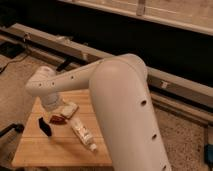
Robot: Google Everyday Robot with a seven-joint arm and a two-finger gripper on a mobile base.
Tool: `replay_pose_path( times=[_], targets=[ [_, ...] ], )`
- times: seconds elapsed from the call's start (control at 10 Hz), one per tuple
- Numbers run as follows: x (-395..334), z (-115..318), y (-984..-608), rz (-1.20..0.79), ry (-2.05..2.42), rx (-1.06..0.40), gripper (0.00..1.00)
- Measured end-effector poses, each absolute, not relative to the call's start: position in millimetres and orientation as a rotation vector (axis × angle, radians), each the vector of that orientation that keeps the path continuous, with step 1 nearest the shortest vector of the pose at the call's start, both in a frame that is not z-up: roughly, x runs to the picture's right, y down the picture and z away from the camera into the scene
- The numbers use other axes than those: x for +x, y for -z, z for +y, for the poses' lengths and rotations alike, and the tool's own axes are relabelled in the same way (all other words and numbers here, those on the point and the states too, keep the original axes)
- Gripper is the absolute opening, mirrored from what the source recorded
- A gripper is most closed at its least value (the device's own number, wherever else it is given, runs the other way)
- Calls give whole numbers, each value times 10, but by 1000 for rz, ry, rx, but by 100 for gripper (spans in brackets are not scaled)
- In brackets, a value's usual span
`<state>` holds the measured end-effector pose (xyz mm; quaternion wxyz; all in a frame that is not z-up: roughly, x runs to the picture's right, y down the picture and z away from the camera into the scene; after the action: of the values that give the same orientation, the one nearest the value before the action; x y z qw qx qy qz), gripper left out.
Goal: Knock the eraser over
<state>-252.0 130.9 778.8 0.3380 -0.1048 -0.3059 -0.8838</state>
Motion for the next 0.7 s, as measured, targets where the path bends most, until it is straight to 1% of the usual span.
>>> replay_pose_path(
  times=[0.2,0.7],
  targets=[
    [-2532,1294,-7849,-791,2314,-293,80],
    [-2825,1490,-7770,-816,2393,-290,80]
  ],
)
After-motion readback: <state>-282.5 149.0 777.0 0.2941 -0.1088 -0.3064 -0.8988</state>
